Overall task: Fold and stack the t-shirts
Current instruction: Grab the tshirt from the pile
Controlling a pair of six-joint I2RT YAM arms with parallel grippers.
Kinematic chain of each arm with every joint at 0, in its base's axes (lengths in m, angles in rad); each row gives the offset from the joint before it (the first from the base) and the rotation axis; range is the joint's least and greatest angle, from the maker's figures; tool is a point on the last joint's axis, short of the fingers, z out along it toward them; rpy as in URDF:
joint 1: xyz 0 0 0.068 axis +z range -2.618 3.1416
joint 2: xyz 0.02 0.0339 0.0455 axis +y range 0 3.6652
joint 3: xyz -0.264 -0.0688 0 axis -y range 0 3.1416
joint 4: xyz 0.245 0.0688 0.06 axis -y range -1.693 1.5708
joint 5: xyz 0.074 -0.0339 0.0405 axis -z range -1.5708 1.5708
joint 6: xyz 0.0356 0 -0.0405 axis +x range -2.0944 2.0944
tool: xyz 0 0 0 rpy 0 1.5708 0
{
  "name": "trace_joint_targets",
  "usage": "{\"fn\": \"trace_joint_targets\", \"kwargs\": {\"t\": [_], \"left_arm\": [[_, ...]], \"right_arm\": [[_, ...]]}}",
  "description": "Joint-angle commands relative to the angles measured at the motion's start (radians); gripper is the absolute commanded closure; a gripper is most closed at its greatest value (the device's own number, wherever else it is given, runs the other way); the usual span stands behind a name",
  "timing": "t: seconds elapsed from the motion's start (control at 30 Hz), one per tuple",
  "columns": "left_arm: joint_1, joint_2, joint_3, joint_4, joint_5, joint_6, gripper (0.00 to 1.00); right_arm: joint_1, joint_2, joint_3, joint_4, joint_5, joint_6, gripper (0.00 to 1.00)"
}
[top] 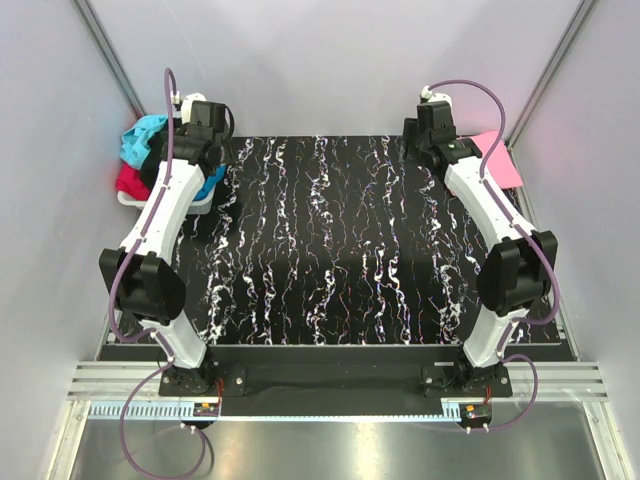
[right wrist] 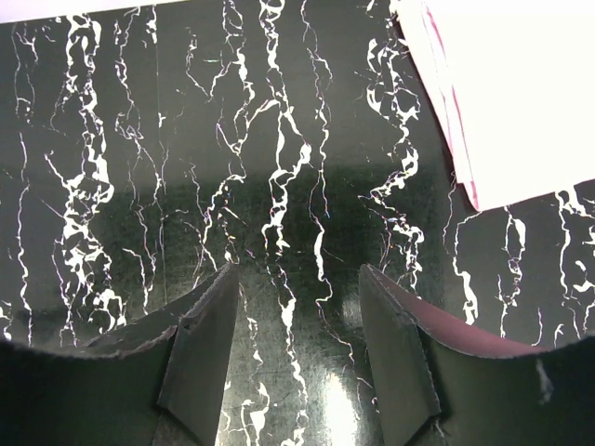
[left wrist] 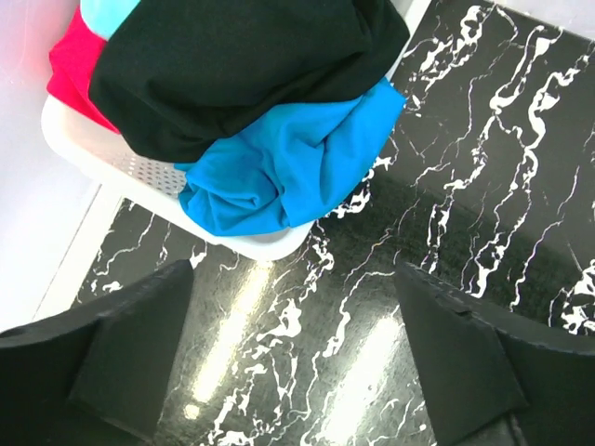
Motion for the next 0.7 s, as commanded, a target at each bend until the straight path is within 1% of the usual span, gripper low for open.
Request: {"fn": "trace_joint_targets", "kwargs": {"t": [0.0, 0.17, 0.43, 0.5, 0.57, 0.6, 0.67], "left_arm": [[0.005, -0.073, -0.035, 0.071, -0.03, -0.014, 0.01], [0.005, -0.099, -0.063, 0.088, -0.058, -0.002, 0.01], [0.012, -0.052, -0.052, 0.072, -0.069, -0.008, 0.01], [0.023, -0.027, -0.035, 0.065, -0.049, -0.014, 0.01], [0.066, 0.002, -0.006, 0.048, -0.011, -0.034, 0.01], [0.086, 0.011, 0.001, 0.046, 0.046, -0.038, 0.01], [0.141, 0.037, 0.023, 0.037, 0.075, -0.052, 0.01]], "right_arm": [[0.005, 0.006, 0.04, 0.048, -0.009, 0.009, 0.38], [0.005, 0.001, 0.033, 0.053, -0.013, 0.012, 0.38], [0.006, 0.005, 0.022, 0.06, -0.018, 0.014, 0.38], [0.006, 0.004, 0.017, 0.063, -0.02, 0.02, 0.39], [0.006, 0.002, 0.01, 0.065, -0.023, 0.021, 0.39], [0.006, 0.001, 0.008, 0.068, -0.027, 0.026, 0.39], [0.006, -0.001, 0.007, 0.069, -0.032, 0.031, 0.39]]}}
